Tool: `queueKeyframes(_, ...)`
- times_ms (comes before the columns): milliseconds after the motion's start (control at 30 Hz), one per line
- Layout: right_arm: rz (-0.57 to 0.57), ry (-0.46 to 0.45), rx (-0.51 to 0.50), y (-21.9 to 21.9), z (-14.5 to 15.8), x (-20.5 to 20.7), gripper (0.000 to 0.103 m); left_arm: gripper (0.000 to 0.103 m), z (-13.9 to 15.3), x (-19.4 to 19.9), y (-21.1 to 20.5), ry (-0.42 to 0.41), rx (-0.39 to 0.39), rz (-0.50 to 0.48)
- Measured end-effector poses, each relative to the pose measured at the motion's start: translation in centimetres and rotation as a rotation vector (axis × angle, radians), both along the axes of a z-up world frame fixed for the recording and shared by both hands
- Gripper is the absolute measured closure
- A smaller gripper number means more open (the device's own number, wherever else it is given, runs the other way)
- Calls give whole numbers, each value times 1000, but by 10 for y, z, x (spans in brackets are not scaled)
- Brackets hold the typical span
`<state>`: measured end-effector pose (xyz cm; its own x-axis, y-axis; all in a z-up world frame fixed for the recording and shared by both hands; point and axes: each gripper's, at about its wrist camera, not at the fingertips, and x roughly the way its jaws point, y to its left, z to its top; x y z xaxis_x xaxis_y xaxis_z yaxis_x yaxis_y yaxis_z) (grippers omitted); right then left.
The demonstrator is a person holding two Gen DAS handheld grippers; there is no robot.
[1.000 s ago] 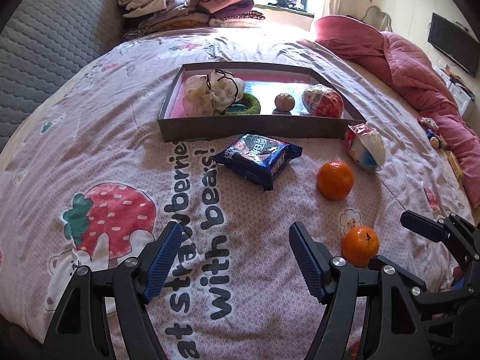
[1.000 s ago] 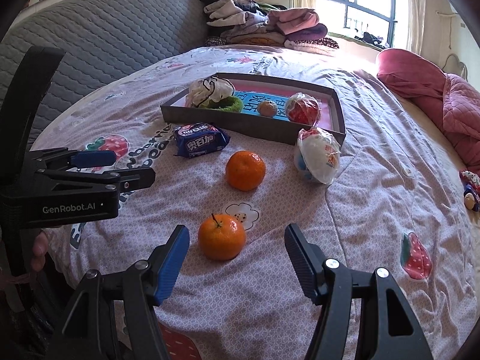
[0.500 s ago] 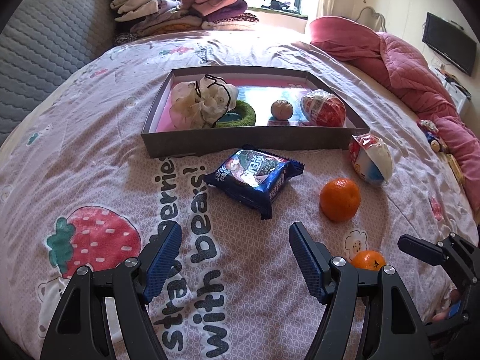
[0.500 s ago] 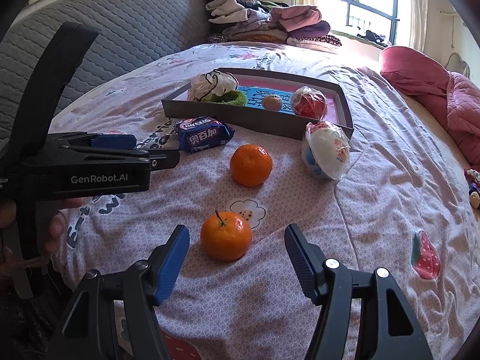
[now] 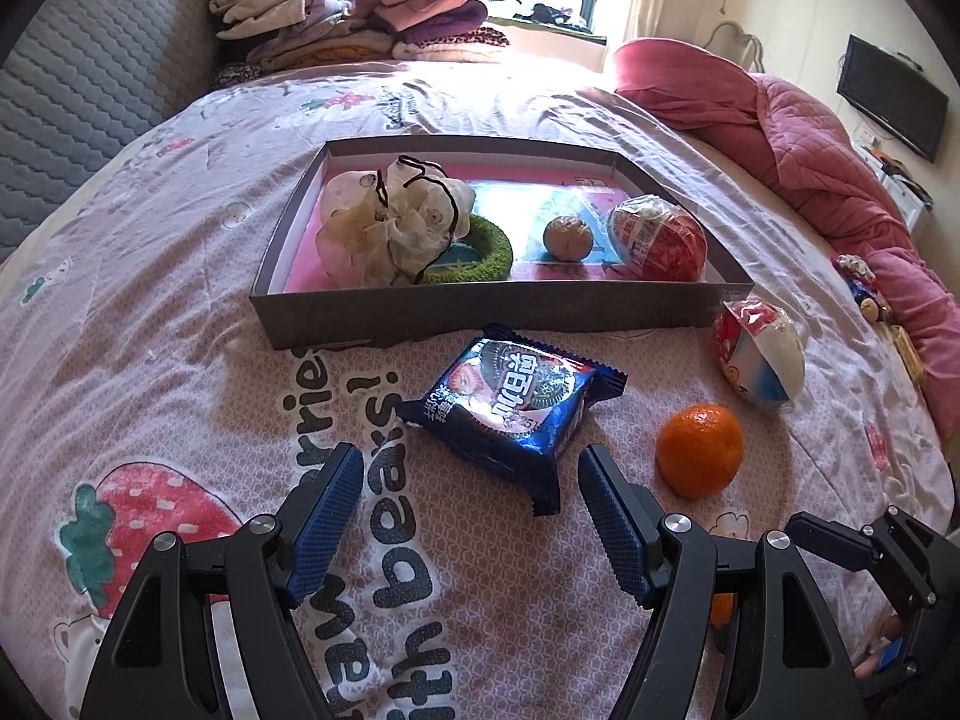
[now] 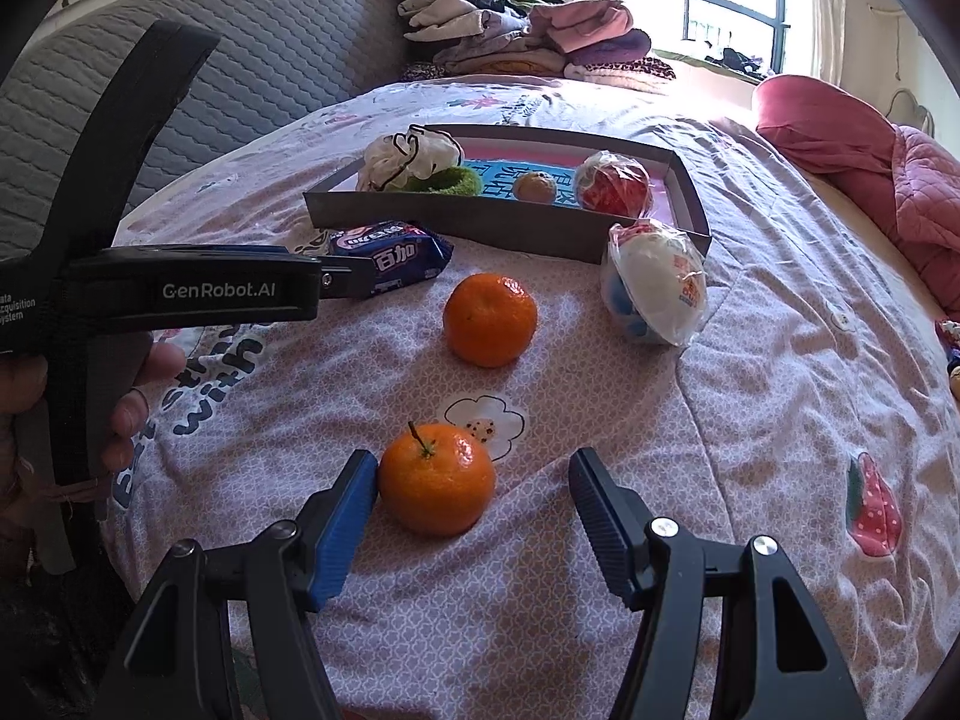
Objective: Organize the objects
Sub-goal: 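Close the left tool on the blue cookie pack while the right tool closes on the orange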
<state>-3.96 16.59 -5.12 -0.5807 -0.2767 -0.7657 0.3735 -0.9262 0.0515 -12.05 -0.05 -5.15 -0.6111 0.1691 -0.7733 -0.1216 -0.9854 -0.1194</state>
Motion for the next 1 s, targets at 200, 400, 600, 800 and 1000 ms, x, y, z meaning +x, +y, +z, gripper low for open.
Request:
queueKeyframes(200,-1,2,12,-3,-5,-3,38,28,-7,-14,-2,-19,40,-8)
queueKeyframes(400,9,17,37,-6,-9,-5,38,27,-12,-22,-1,-20,78,-30)
queueKeyframes(600,17,36,43,-8,-10,-5,42,28,-15,-29,-1,-20,113,-39)
queueKeyframes(800,37,47,41,-11,-12,-5,56,32,-17,-29,4,-1,85,-52)
queueKeyframes(1000,43,54,31,-12,-12,-5,63,37,-18,-29,1,-2,106,-60)
